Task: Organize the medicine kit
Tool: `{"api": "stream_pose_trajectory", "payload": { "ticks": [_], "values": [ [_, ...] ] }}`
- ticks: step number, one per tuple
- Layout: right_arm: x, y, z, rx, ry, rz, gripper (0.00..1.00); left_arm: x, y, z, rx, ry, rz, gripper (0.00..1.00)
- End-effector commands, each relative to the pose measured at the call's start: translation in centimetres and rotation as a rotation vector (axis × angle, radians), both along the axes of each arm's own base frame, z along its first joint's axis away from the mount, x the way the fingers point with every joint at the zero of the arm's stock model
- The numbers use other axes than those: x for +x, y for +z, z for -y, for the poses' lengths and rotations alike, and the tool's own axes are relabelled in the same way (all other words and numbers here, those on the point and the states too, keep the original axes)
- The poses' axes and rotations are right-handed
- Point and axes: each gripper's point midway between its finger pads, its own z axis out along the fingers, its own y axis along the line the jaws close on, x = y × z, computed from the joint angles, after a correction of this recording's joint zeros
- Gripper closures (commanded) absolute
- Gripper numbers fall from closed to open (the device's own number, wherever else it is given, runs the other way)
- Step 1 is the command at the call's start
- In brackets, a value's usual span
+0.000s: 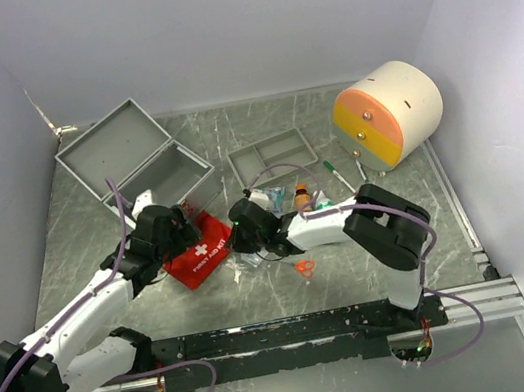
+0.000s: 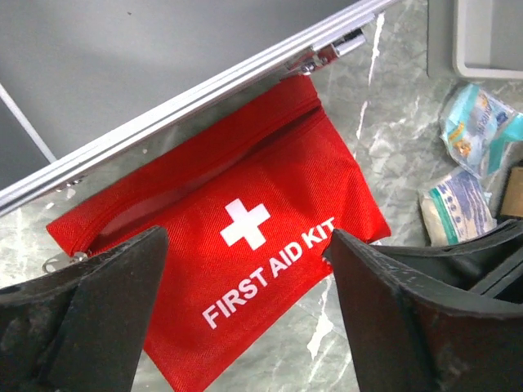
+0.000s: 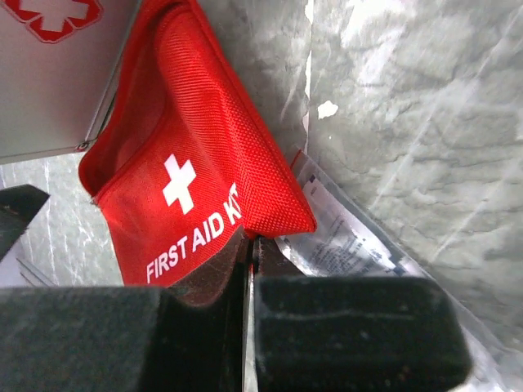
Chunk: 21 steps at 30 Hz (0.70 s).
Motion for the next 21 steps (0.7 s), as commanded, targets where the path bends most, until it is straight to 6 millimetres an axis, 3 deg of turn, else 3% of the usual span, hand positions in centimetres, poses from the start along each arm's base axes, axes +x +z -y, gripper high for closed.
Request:
{"api": "stream_pose_trajectory", "payload": {
  "ticks": [1, 6, 10, 16, 21],
  "values": [
    [1.2, 2.8, 1.7, -0.004, 0.072, 0.117, 1.00, 0.4, 1.6, 2.0, -0.050, -0.088, 0.029, 0.04],
    [1.5, 5.5, 3.2, 0.042, 0.164, 0.186, 1.00, 0.3, 2.4, 3.2, -0.080, -0.172, 0.061, 0.02],
    [1.3, 5.8, 4.2, 0.054, 0.342, 0.261, 1.00, 0.2, 2.7, 4.4, -0.137, -0.206, 0.074, 0.03],
    [1.4, 5.8, 7.8, 0.023, 0.516, 0.321, 1.00, 0.2, 3.1, 5.5, -0.188, -0.238, 0.072, 0.05],
    [1.2, 9.0, 9.6, 0.064, 0.639, 0.419, 1.00, 0.1, 4.3, 6.0, -0.203, -0.287, 0.118, 0.09]
  ]
}}
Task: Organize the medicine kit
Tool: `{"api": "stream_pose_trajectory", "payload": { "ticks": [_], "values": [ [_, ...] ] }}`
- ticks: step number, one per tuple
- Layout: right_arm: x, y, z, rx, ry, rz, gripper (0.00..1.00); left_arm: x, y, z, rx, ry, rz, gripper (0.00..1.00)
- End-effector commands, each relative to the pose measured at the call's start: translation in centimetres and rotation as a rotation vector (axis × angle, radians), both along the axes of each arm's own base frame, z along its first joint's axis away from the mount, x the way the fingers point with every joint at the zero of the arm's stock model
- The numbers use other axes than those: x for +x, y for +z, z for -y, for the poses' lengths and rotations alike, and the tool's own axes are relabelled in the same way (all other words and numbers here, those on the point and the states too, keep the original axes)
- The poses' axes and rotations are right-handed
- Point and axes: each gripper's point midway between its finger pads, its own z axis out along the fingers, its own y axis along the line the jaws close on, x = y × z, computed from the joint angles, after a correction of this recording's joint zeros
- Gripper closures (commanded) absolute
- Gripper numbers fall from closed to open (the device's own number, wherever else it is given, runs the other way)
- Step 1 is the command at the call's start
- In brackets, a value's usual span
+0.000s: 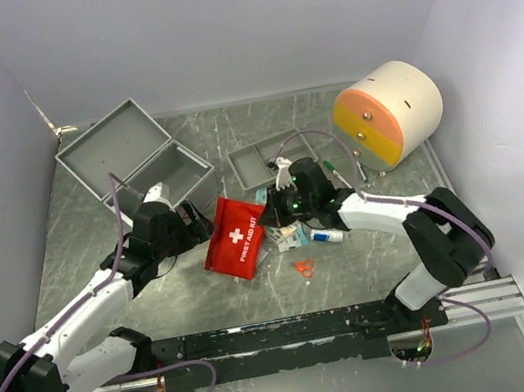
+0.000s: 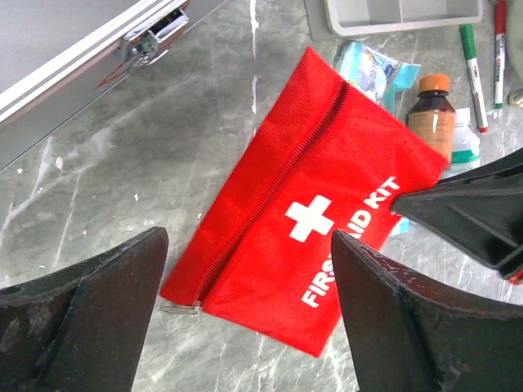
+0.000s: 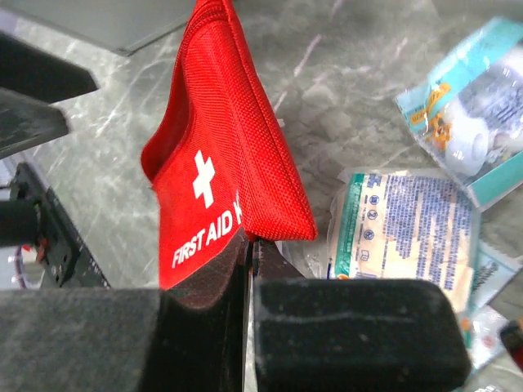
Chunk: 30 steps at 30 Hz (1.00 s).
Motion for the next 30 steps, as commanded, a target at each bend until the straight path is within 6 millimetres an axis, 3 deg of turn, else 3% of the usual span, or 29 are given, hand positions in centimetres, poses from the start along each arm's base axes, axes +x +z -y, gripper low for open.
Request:
{"api": "stream_pose_trajectory", "payload": {
  "ticks": [1, 7, 9, 16, 21, 24, 27, 30],
  "values": [
    [-1.1, 4.3, 0.6, 0.060, 0.223, 0.150, 1.00, 0.2, 2.7, 1.7, -0.070, -0.086, 0.094, 0.09],
    [-2.6, 9.7, 1.7, 0.147, 0.353, 0.248, 1.00, -0.4, 5.0, 3.1, -0.148, -0.157, 0.134, 0.06],
    [-3.0, 11.7, 2.0, 0.155, 0.383, 0.286, 1.00, -0.8, 7.3, 3.4, -0.191, -0.189, 0.211, 0.00],
    [-2.5, 17.9, 3.7, 0.173, 0.352, 0.440, 1.00, -3.4, 14.0, 4.1, -0.285, -0.344, 0.430, 0.01],
    [-3.9, 22.2, 3.6, 0.229, 0.403, 0.497, 1.00, -5.2, 17.7, 3.4, -0.250, -0.417, 0.542, 0.16],
    [-5.5, 24.4, 3.5, 0.276, 0.461, 0.525, 1.00, -6.3, 19.3, 3.0, -0.234, -0.448, 0.572, 0.19],
    [-6.6, 26.2, 3.6, 0.308, 0.498, 0.565, 1.00, -7.9, 20.8, 3.6, -0.272, -0.527, 0.600, 0.22],
    [-7.7, 28.1, 3.6, 0.351, 0.539, 0.601, 1.00, -9.2, 21.8, 4.0, -0.315, -0.582, 0.628, 0.33]
  ]
}}
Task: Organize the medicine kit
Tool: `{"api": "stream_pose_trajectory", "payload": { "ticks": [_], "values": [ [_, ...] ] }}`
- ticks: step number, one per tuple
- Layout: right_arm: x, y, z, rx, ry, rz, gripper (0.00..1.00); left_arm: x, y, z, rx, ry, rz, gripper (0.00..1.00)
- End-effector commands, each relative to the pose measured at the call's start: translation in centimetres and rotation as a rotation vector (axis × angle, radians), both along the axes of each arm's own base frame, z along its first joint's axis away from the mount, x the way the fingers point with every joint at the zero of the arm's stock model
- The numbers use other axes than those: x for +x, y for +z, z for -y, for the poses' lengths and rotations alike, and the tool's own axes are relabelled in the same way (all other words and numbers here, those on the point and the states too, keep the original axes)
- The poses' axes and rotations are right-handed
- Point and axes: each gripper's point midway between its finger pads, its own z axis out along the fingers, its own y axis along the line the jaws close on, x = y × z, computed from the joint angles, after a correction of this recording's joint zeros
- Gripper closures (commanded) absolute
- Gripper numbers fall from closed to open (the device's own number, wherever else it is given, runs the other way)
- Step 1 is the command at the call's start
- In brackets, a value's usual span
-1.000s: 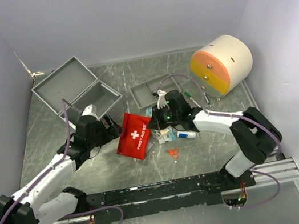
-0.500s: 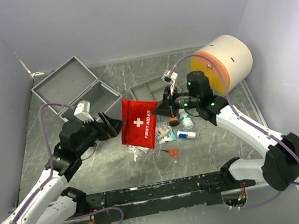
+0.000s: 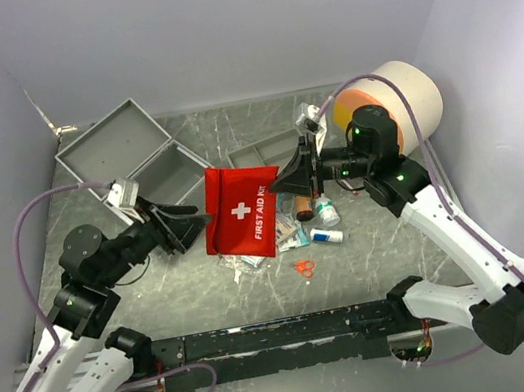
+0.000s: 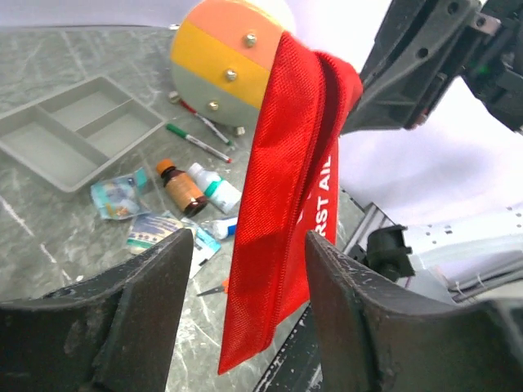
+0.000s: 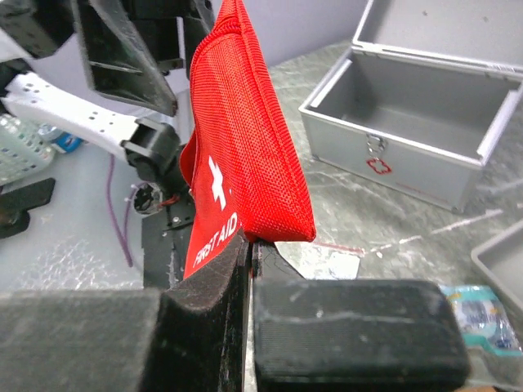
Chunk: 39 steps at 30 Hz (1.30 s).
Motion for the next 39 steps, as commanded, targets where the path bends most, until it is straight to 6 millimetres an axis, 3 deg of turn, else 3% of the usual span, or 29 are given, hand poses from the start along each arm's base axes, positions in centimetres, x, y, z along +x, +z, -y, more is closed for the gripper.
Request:
{"api": "stream_pose_trajectory", "payload": {
  "ticks": [1, 7, 10, 14, 22, 26, 29, 32, 36, 39],
  "values": [
    [-2.5, 3.8, 0.1, 0.068, 0.111, 0.062, 1.00, -2.7, 1.7, 0.7, -0.015, -0.136, 0.066, 0.36],
    [-2.9, 5.5, 0.2, 0.089, 0.126, 0.116, 1.00, -2.0, 2.8, -0.6, 0.078, -0.063, 0.113, 0.35],
    [-3.1, 5.5, 0.1, 0.096, 0.140, 0.117, 1.00, -3.6, 3.8, 0.8, 0.055, -0.197, 0.150, 0.34],
    [-3.5, 5.6, 0.1, 0.105, 0.159, 0.128, 1.00, -5.3, 3.8, 2.1, 0.031, -0.342, 0.174, 0.43],
    [-4.3, 5.7, 0.3, 0.110, 0.191, 0.139, 1.00, -5.7, 4.0, 2.9, 0.024, -0.423, 0.188, 0.53],
    [-4.1, 5.5, 0.2, 0.106, 0.187, 0.132, 1.00, -6.2, 4.0, 3.2, 0.010, -0.459, 0.191, 0.67],
    [-3.4, 5.2, 0.0, 0.109, 0.161, 0.123, 1.00, -6.2, 4.4, 3.4, -0.031, -0.471, 0.204, 0.91],
    [-2.0, 4.4, -0.1, 0.094, 0.098, 0.092, 0.99, -5.5, 3.6, 3.4, -0.001, -0.439, 0.178, 0.93],
    [2.0, 2.1, 0.2, 0.042, -0.117, 0.010, 0.47, -2.4, 1.7, 2.1, 0.077, -0.242, 0.100, 0.93],
    [7.1, -0.8, 1.9, -0.009, -0.429, -0.112, 0.34, 0.5, -0.8, 0.5, 0.143, -0.055, 0.003, 0.93]
  ]
}}
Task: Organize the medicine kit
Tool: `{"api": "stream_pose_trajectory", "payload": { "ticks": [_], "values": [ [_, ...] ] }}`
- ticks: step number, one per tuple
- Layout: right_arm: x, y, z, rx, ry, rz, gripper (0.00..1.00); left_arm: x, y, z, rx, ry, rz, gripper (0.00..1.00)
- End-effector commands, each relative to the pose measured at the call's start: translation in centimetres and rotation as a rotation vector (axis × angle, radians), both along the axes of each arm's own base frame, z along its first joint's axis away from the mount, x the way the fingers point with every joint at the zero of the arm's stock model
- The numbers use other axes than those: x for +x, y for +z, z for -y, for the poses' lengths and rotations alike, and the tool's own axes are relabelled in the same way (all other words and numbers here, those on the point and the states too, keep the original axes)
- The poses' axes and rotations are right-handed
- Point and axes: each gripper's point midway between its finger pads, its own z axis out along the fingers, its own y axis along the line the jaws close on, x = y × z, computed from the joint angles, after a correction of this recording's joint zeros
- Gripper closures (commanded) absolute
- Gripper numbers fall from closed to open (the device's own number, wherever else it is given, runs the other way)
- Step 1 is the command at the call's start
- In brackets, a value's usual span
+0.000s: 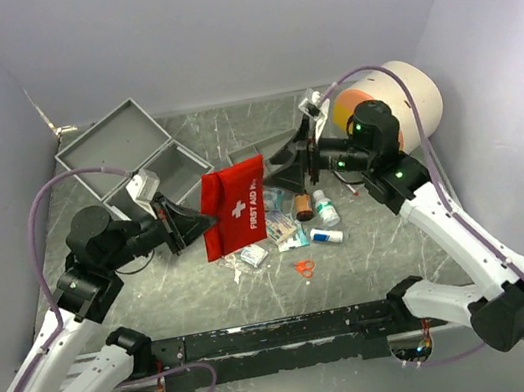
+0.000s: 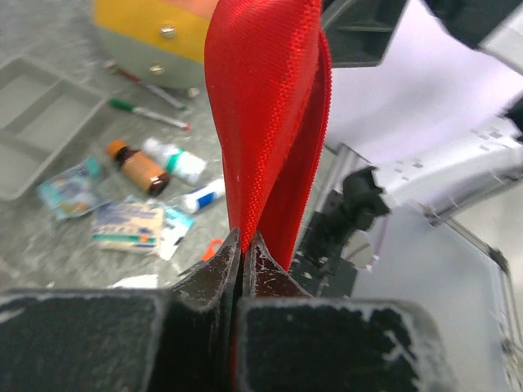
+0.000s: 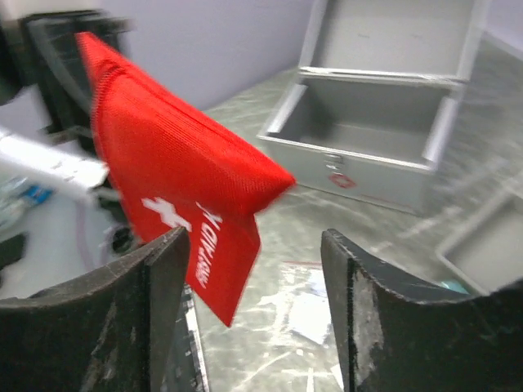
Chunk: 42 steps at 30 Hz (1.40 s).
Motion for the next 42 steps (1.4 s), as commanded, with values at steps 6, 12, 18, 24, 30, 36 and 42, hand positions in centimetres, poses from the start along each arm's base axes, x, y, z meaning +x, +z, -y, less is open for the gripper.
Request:
{"api": "stream_pose_trajectory", "payload": {
  "ticks": [6, 12, 18, 24, 30, 36, 42],
  "values": [
    [9.6, -7.1, 2.3, -0.063, -0.602, -0.314, 0.32, 7.5, -7.7, -4.3, 0.266, 0.478, -0.239, 0.93],
    [8.0, -10.0, -2.1, -0.121, -0.711, -0.376, 0.33, 8.6, -10.8, -4.2, 0.361, 0.504, -0.345, 0.93],
    [6.5, -14.2, -7.4, -0.155, -0.643, -0.535, 0.42, 8.9, -12.3, -3.7, 0.389, 0.494, -0.398, 0.93],
    [5.6, -15.9, -11.7, -0.200, -0.583, -0.576, 0.45, 9.1, -14.1, -3.8, 0.430, 0.499, -0.433, 0.93],
    [5.4, -16.9, -12.8, -0.223, -0.593, -0.604, 0.46, 9.2, -14.9, -3.8, 0.436, 0.508, -0.445, 0.93],
    [4.9, -18.4, -13.4, -0.266, -0.621, -0.613, 0.47, 9.3, -15.0, -3.3, 0.422, 0.485, -0.439, 0.93],
    [6.0, -20.4, -12.4, -0.334, -0.735, -0.604, 0.61, 9.4, -15.3, -3.7, 0.439, 0.506, -0.440, 0.93]
  ]
}}
